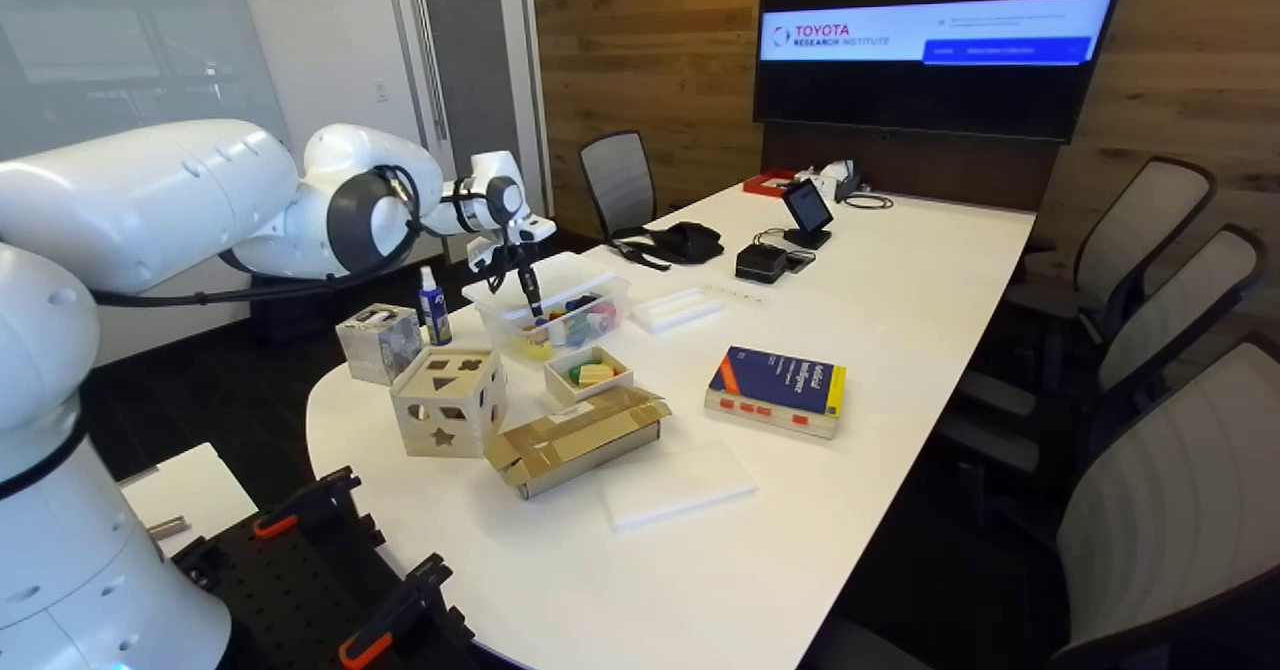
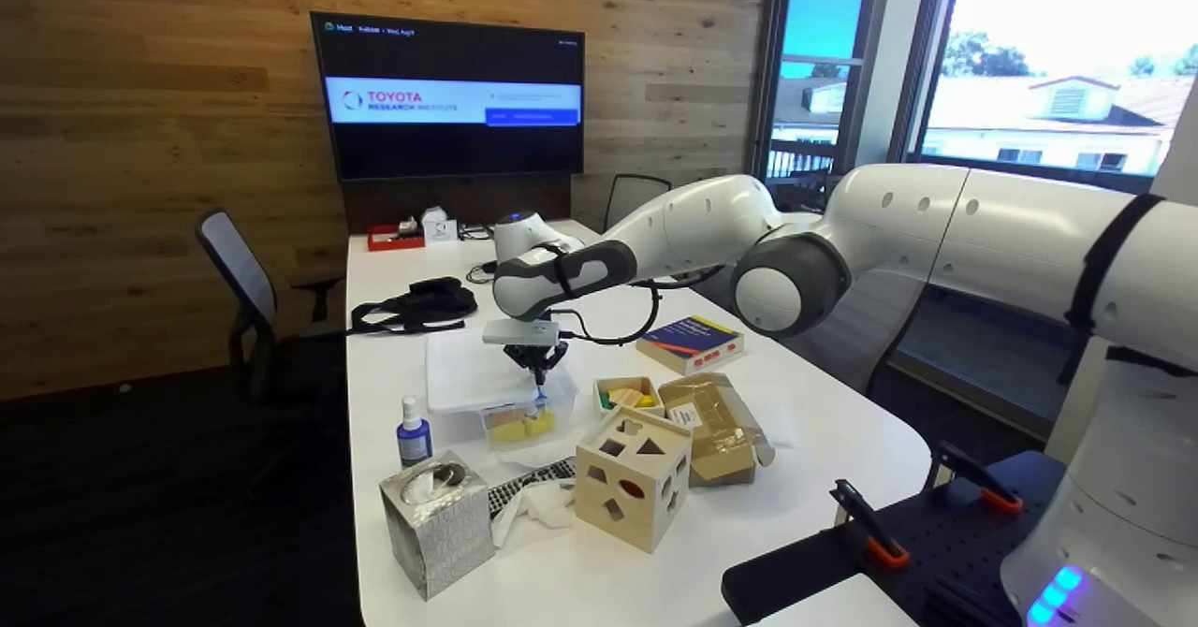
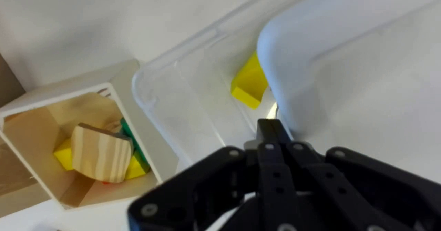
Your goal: Remove the white lid from the clear container.
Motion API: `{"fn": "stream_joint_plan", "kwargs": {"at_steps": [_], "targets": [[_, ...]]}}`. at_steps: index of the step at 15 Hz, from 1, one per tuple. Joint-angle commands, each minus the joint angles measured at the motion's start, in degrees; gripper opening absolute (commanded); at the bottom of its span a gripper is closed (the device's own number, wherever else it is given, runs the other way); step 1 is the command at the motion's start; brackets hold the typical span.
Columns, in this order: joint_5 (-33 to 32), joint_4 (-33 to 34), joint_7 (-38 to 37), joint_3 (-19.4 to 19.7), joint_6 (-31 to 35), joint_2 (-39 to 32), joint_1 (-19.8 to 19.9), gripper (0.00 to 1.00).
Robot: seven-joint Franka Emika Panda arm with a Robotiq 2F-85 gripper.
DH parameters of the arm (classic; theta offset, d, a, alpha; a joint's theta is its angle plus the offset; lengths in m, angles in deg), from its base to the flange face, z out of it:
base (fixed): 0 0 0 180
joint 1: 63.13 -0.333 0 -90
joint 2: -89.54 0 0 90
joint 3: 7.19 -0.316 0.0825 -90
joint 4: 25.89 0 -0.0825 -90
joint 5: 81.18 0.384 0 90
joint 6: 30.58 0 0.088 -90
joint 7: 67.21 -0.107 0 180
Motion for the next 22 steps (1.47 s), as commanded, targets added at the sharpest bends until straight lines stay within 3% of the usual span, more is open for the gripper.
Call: {"fn": "stream_joint_plan", "kwargs": {"at_steps": [1, 5, 22], "targets": [[3.8, 0.4, 7.7, -5.7, 0.5, 0.0, 2.6, 0.0], [7.1, 0.4, 11.8, -8.1, 2.2, 0.0, 4.2, 0.0], [5.0, -3.4, 11.7, -3.9, 14.2, 0.0, 2.1, 0.0]]}}
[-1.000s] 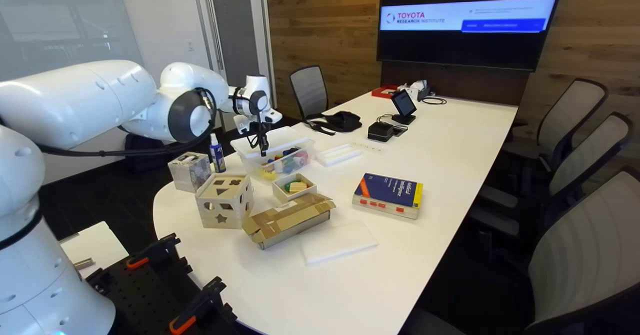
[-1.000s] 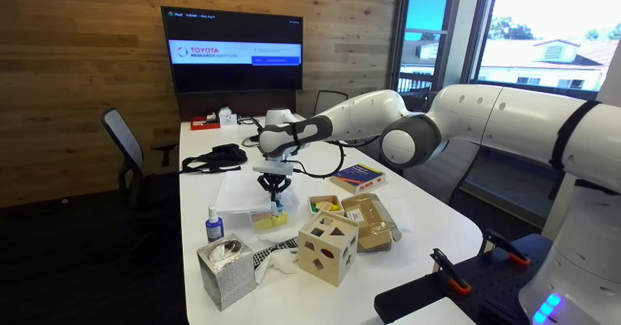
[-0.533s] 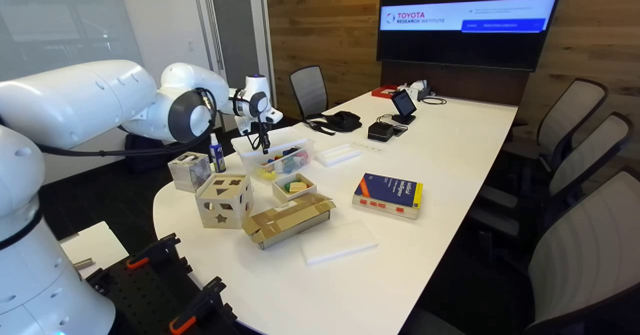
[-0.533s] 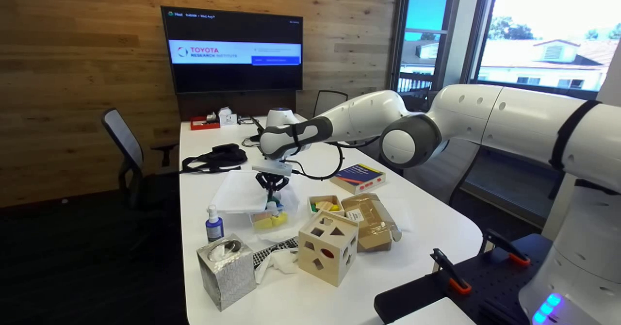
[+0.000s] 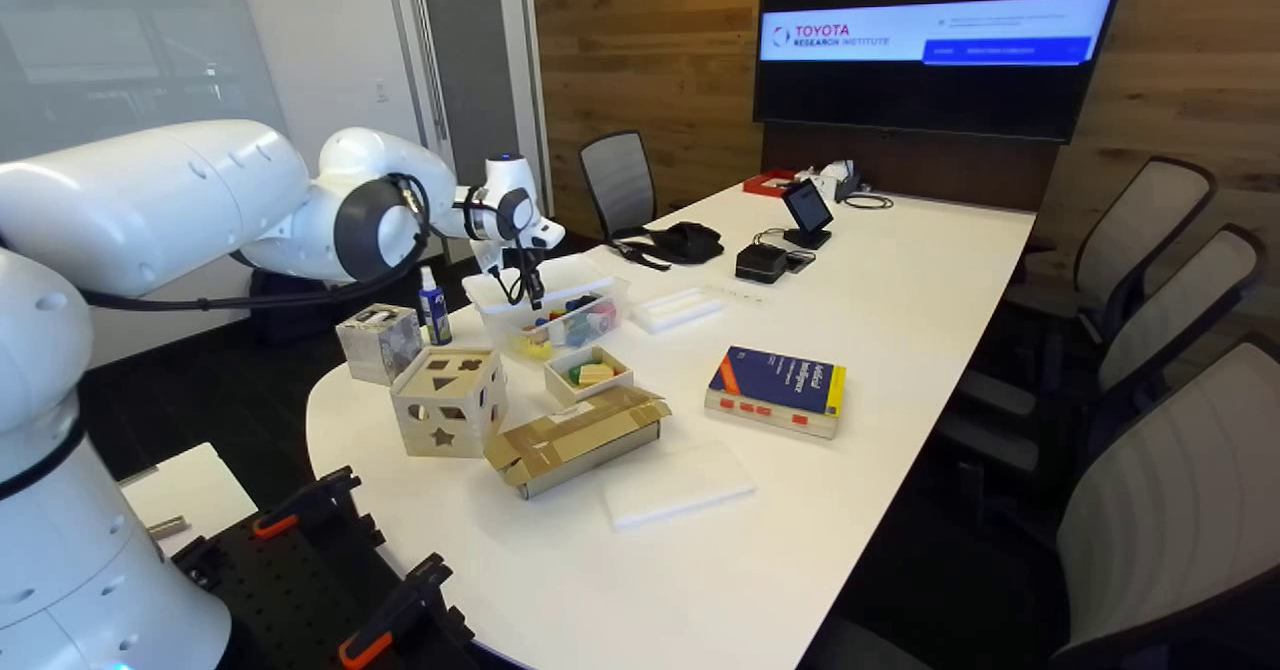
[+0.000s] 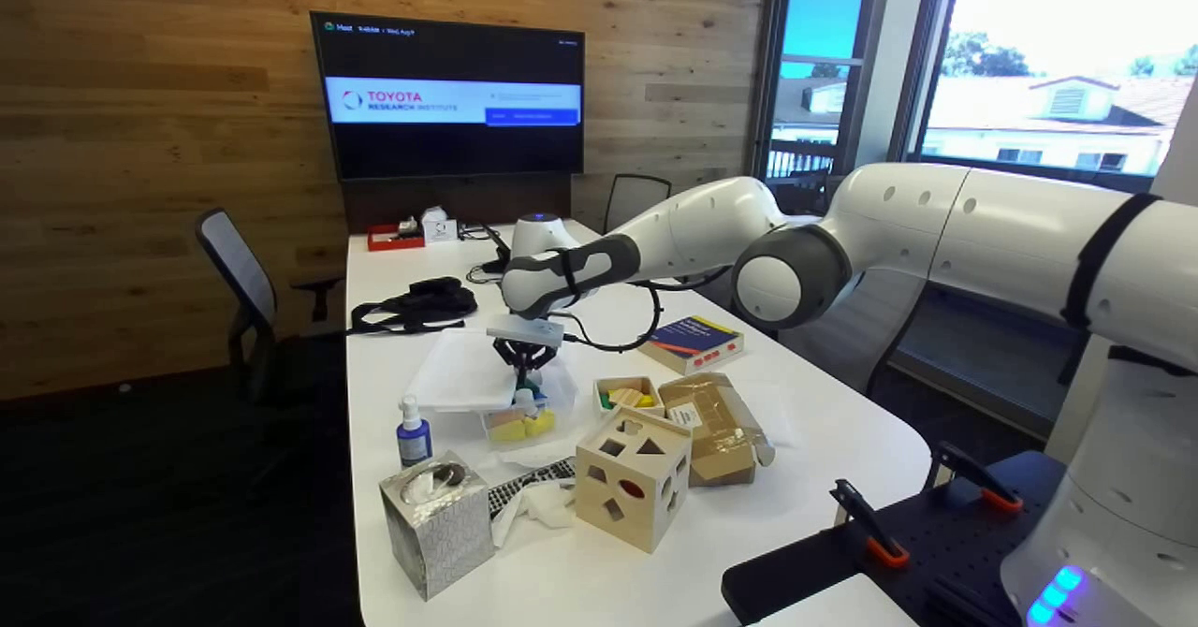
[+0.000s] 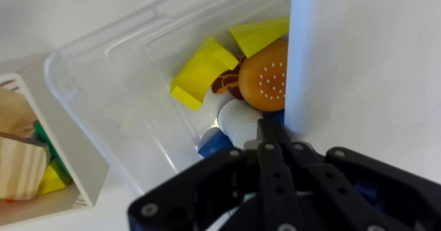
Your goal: Remove the white lid from the clear container.
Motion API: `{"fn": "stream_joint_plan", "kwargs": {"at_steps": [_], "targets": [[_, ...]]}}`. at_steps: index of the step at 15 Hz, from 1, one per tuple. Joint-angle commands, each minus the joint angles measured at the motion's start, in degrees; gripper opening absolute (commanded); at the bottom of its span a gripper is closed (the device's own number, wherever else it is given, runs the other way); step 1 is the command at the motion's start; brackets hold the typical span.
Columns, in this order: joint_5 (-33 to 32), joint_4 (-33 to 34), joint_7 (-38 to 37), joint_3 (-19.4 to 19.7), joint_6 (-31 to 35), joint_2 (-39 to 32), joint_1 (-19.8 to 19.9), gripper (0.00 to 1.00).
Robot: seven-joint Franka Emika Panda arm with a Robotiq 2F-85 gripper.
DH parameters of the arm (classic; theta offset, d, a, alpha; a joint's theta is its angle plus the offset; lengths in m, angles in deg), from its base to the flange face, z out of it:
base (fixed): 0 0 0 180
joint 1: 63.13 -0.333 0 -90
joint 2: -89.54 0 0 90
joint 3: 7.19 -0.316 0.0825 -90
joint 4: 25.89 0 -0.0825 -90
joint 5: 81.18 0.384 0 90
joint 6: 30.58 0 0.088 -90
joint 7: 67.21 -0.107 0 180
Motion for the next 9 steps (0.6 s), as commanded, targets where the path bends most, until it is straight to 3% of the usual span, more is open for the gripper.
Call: {"fn": "stream_joint_plan", "kwargs": {"at_steps": [1, 6, 9], "targets": [[-0.2, -1.0, 2.0, -0.2, 3.2, 0.0, -0.6, 0.0], [3.8, -1.6, 11.5, -5.9, 4.6, 0.0, 0.6, 0.0], [5.4, -1.2, 14.5, -6.8, 5.0, 0.0, 0.5, 0.0]]}}
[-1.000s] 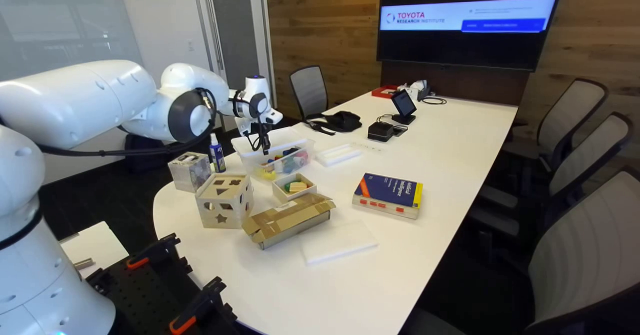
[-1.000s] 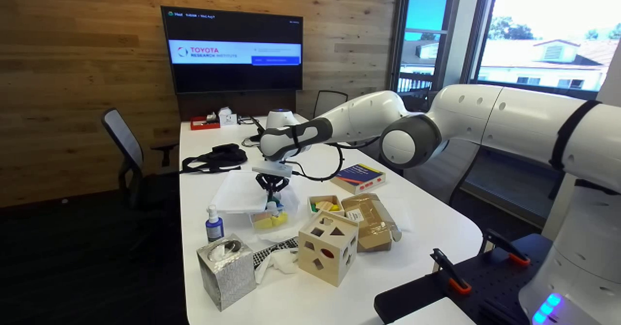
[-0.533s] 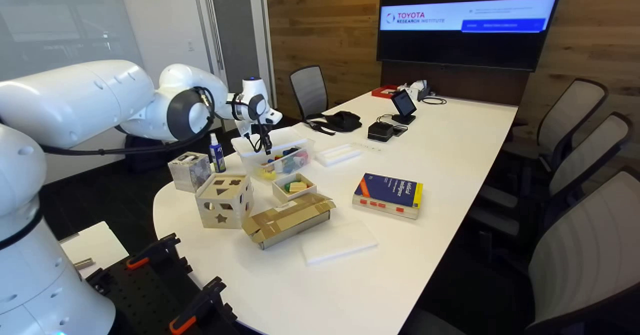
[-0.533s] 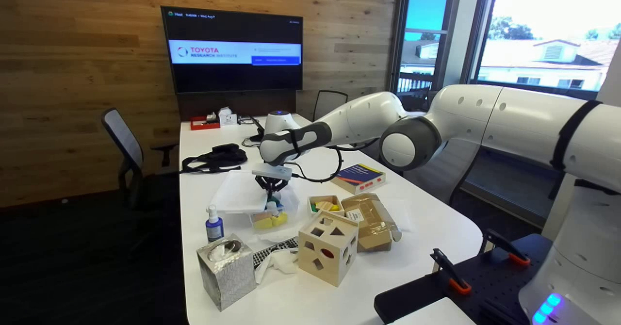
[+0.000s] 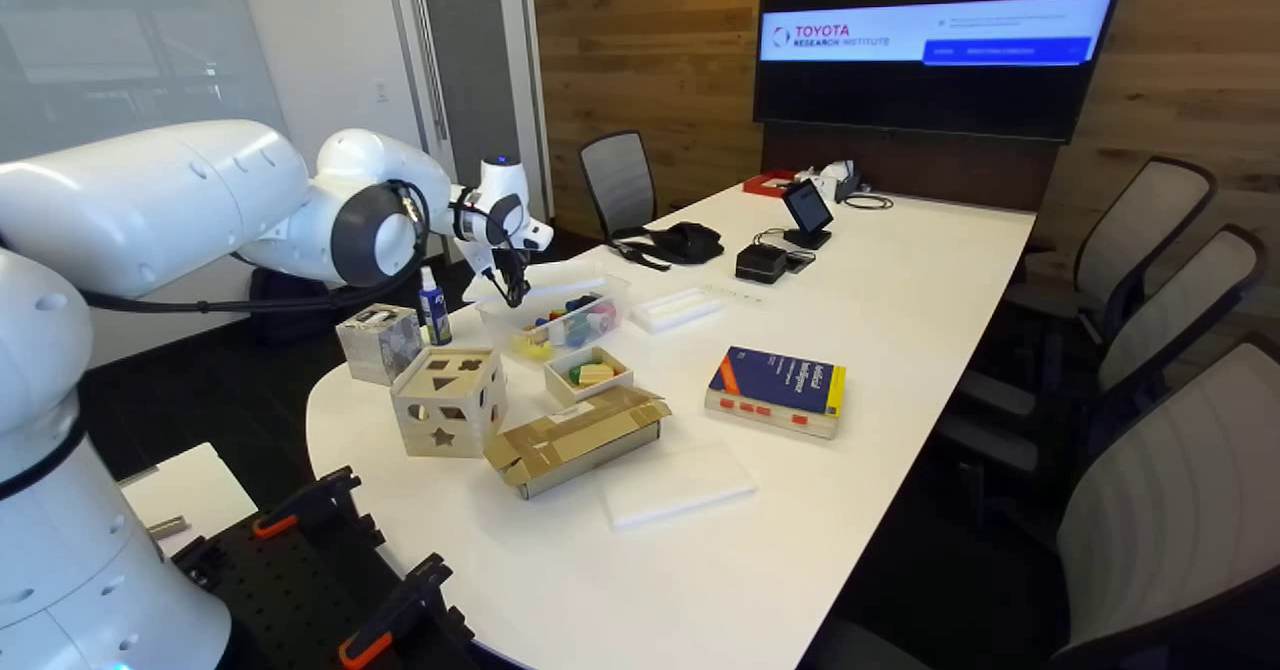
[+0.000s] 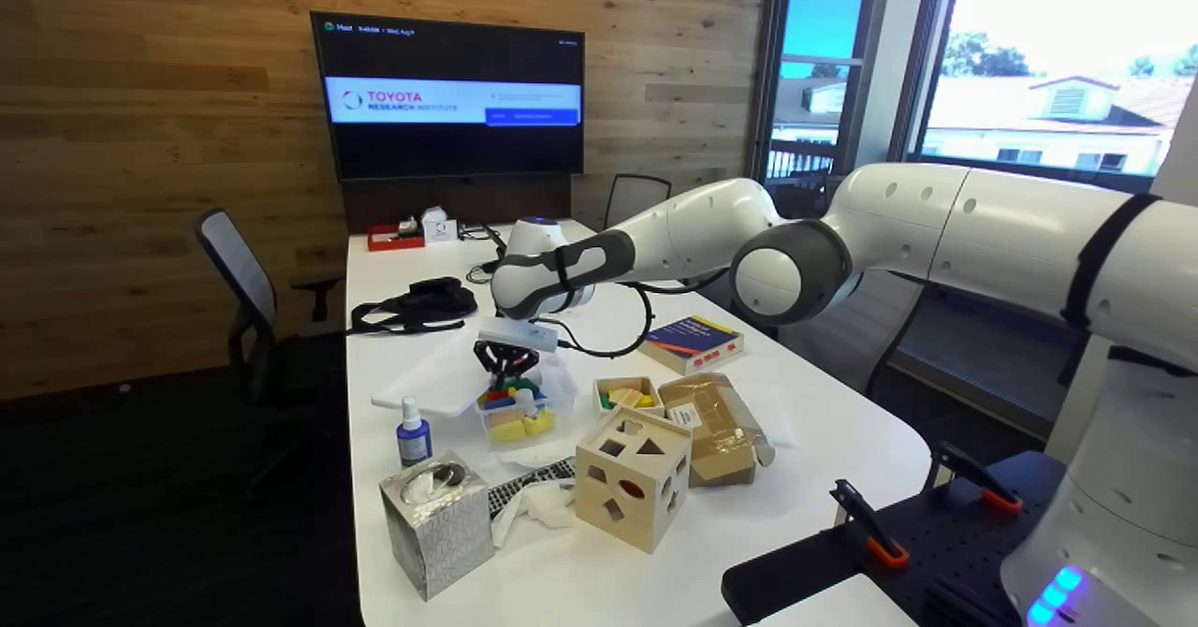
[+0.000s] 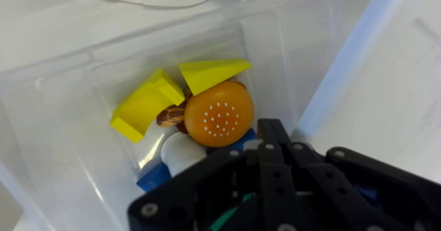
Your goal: Remove the white lid from the clear container.
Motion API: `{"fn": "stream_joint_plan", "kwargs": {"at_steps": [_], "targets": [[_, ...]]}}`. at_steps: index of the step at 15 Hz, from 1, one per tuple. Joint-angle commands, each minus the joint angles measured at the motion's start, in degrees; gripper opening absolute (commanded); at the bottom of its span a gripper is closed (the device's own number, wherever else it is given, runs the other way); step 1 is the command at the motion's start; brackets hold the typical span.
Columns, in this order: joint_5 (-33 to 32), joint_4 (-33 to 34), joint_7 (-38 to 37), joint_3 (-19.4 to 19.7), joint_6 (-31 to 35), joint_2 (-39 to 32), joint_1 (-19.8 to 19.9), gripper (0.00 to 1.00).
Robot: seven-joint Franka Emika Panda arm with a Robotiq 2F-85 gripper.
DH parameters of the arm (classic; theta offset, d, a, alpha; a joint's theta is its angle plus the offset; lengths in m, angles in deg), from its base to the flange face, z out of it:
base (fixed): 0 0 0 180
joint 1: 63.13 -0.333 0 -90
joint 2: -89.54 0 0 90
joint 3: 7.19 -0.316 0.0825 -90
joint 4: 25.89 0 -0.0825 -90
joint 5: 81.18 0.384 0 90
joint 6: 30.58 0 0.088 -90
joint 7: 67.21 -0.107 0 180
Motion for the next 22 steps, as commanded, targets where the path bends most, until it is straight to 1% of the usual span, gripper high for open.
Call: {"fn": "stream_joint_plan", "kwargs": {"at_steps": [1, 3, 6, 8, 11, 14, 16, 17, 18, 19, 22], "targets": [[2.4, -0.1, 4.1, -1.2, 1.7, 0.0, 0.3, 0.0], [2.5, 0.0, 5.0, -1.1, 1.8, 0.0, 0.1, 0.0], [1.9, 0.3, 3.1, 0.2, 1.6, 0.0, -0.2, 0.0], [1.4, 0.8, 0.5, 1.6, 1.0, 0.0, -0.3, 0.0], [0.5, 2.2, -6.5, 4.8, -0.4, 0.0, -0.2, 0.0], [-0.2, 4.6, -13.7, 6.9, -5.6, 0.1, 0.3, 0.0], [0.4, 6.6, -14.1, 5.6, -11.4, 0.1, 1.3, 0.0], [1.0, 7.5, -11.9, 4.2, -13.8, 0.1, 2.0, 0.26], [1.5, 8.5, -8.9, 2.9, -16.6, 0.2, 2.6, 0.28], [2.0, 9.3, -5.3, 1.4, -18.5, 0.3, 3.3, 0.34], [2.3, 11.5, -0.5, 0.0, -22.4, 0.5, 4.2, 0.56]]}}
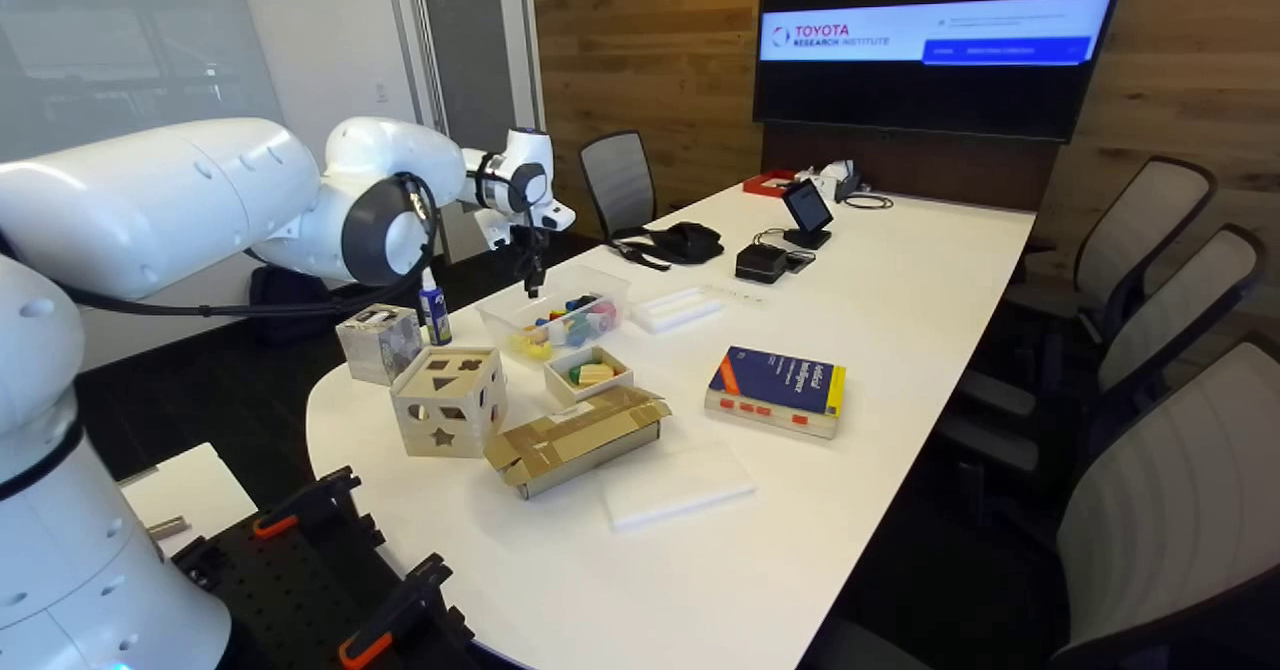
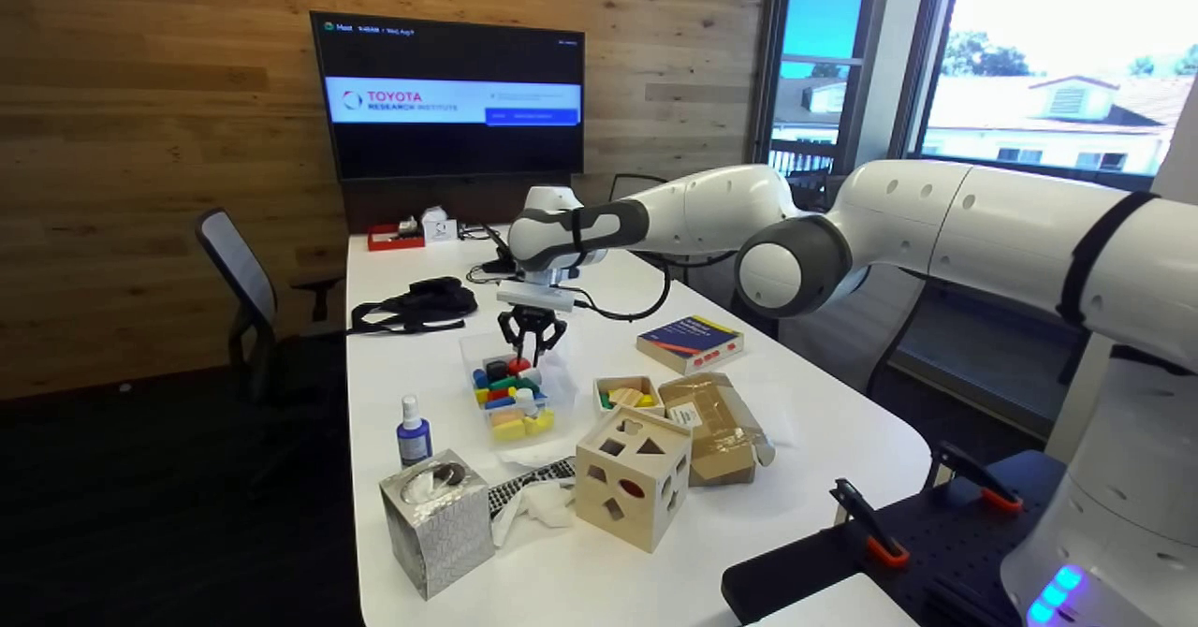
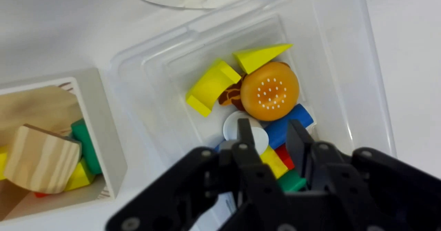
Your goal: Remove the white lid from the clear container.
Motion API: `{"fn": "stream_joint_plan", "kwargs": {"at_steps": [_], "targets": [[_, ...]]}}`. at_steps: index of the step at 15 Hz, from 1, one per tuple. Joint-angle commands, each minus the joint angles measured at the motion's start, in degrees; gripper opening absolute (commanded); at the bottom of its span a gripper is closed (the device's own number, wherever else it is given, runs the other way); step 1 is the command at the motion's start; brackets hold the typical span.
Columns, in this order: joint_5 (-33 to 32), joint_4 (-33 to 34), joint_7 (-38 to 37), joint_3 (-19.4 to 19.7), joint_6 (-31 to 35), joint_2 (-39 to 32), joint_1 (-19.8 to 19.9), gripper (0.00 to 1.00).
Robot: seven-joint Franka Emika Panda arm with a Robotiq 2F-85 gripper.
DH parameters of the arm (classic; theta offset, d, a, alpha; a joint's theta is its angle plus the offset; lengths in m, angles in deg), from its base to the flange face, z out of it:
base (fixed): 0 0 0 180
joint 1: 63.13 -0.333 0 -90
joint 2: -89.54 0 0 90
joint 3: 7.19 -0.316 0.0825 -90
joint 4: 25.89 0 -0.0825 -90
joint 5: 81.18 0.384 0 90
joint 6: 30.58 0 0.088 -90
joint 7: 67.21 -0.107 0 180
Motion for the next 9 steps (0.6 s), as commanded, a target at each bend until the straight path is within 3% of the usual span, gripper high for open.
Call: {"fn": "stream_joint_plan", "kwargs": {"at_steps": [1, 5, 9], "targets": [[1.2, 3.8, 5.0, -1.6, -5.8, 0.0, 1.2, 0.65], [1.1, 1.7, 6.8, -1.6, -7.0, 2.6, 1.5, 0.95], [1.0, 1.5, 8.1, -1.6, -7.8, 3.2, 1.5, 1.0]]}}
